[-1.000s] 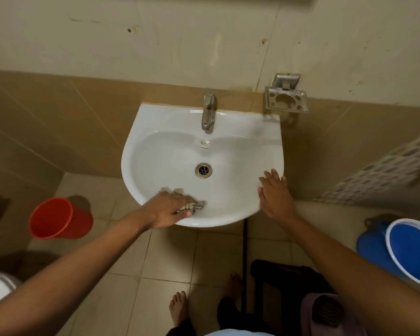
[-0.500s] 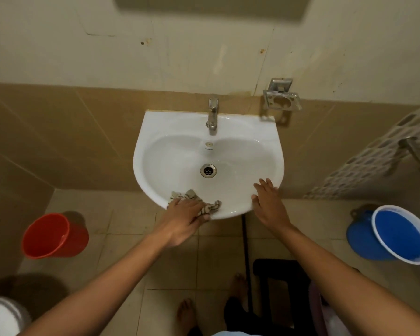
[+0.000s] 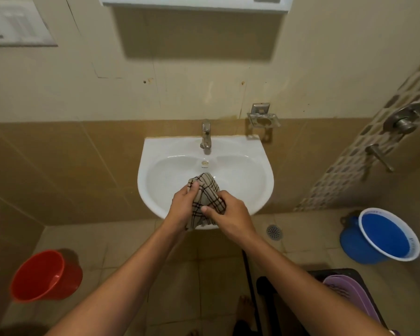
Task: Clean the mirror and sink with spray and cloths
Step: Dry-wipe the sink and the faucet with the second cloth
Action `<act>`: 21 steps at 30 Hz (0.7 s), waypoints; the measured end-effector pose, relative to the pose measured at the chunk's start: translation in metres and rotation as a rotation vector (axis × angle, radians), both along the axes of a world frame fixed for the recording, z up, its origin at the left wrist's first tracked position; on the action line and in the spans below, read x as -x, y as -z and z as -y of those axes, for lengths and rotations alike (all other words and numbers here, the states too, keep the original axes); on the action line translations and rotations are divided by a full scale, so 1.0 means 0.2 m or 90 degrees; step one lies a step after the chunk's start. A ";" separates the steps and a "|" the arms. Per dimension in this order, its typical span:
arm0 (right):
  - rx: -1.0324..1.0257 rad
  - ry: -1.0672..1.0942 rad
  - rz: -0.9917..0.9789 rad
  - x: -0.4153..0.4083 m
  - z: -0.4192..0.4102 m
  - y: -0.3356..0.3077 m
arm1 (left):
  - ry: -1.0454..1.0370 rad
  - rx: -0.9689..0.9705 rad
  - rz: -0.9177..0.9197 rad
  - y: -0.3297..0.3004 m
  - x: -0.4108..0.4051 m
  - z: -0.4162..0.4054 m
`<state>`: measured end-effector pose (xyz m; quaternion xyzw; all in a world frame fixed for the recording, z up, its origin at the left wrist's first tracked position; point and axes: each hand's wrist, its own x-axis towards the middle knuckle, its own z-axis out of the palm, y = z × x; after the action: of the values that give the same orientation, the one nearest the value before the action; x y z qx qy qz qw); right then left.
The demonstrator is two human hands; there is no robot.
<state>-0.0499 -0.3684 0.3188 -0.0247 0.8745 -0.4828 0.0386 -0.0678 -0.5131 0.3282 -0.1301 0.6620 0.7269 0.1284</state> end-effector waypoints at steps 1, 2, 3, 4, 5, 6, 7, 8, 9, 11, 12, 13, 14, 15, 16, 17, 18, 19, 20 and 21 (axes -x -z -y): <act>-0.012 0.011 -0.003 0.00 0.01 -0.01 | 0.013 0.000 0.002 -0.01 -0.01 0.01; -0.022 0.023 -0.006 0.01 0.00 -0.03 | 0.031 0.002 0.003 -0.01 -0.02 0.03; -0.026 0.034 -0.004 0.03 -0.01 -0.05 | 0.051 0.003 0.002 -0.02 -0.02 0.05; -0.023 0.040 0.004 0.04 -0.04 -0.08 | 0.075 0.003 -0.003 -0.02 -0.02 0.06; -0.018 0.042 0.017 0.05 -0.06 -0.11 | 0.101 -0.001 -0.009 -0.02 -0.02 0.08; -0.011 0.042 0.031 0.05 -0.09 -0.13 | 0.131 -0.005 -0.012 -0.03 -0.02 0.10; -0.012 0.037 0.044 0.05 -0.11 -0.15 | 0.161 -0.003 -0.018 -0.04 -0.02 0.10; -0.013 0.031 0.056 0.06 -0.14 -0.18 | 0.189 0.003 -0.026 -0.05 -0.03 0.09; -0.011 0.022 0.067 0.06 -0.16 -0.20 | 0.208 0.012 -0.034 -0.06 -0.03 0.08; 0.009 0.002 0.074 0.06 -0.20 -0.25 | 0.223 0.015 -0.038 -0.06 -0.04 0.05; 0.012 -0.008 0.070 0.06 -0.22 -0.27 | 0.228 0.012 -0.036 -0.06 -0.04 0.03; 0.010 -0.017 0.066 0.07 -0.25 -0.29 | 0.235 0.011 -0.034 -0.05 -0.04 0.01; 0.007 -0.026 0.066 0.07 -0.28 -0.32 | 0.243 0.010 -0.031 -0.05 -0.04 -0.01; 0.003 -0.033 0.070 0.08 -0.31 -0.34 | 0.251 0.005 -0.032 -0.04 -0.04 -0.03; 0.001 -0.033 0.076 0.08 -0.34 -0.36 | 0.263 -0.006 -0.034 -0.04 -0.03 -0.05; 0.003 -0.030 0.089 0.08 -0.37 -0.37 | 0.275 -0.021 -0.036 -0.04 -0.03 -0.07; 0.008 -0.025 0.103 0.08 -0.41 -0.37 | 0.289 -0.035 -0.035 -0.05 -0.03 -0.10; 0.018 -0.016 0.117 0.09 -0.44 -0.36 | 0.304 -0.043 -0.035 -0.05 -0.02 -0.13; 0.035 0.000 0.130 0.08 -0.47 -0.34 | 0.318 -0.044 -0.035 -0.06 -0.02 -0.16; 0.059 0.026 0.144 0.08 -0.51 -0.32 | 0.328 -0.039 -0.035 -0.06 -0.01 -0.20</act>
<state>-0.0649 -0.2671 0.3824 0.0459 0.8418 -0.5229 0.1259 -0.0661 -0.4737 0.3409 0.0665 0.6539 0.6933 0.2953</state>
